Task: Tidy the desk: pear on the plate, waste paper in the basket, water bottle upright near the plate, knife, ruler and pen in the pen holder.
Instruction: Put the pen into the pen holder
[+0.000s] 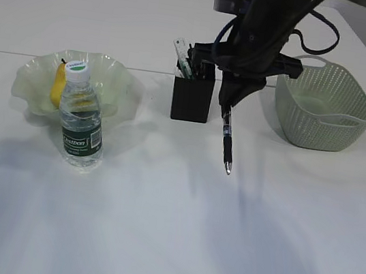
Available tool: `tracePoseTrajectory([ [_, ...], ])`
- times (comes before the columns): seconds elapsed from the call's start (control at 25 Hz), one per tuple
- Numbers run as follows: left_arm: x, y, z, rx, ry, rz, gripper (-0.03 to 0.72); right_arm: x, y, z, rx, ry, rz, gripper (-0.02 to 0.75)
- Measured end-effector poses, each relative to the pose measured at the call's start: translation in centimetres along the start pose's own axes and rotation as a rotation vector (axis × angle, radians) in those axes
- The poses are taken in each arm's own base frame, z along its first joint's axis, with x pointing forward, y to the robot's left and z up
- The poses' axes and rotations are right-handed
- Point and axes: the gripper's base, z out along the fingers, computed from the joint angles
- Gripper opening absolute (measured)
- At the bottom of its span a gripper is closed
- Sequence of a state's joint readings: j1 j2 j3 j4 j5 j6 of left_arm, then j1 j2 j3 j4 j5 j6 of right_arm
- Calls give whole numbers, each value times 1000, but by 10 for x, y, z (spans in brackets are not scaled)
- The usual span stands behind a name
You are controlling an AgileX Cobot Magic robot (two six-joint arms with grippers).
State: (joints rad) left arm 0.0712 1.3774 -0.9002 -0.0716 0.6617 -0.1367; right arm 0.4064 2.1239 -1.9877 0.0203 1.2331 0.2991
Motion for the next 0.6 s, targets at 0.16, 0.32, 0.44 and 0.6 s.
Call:
tracePoseTrajectory([
  [0.16, 0, 0, 0, 0, 0, 0, 456, 15, -5, -3, 13, 41, 0, 63],
  [0.32, 0, 0, 0, 0, -2, 0, 456, 34, -10, -6, 20, 63, -3, 63],
  [0.44, 0, 0, 0, 1, -4, 0, 456, 51, -16, -3, 19, 58, -10, 62],
  [0.6, 0, 0, 0, 1, -4, 0, 456, 80, -25, 0, 7, 14, -18, 63],
])
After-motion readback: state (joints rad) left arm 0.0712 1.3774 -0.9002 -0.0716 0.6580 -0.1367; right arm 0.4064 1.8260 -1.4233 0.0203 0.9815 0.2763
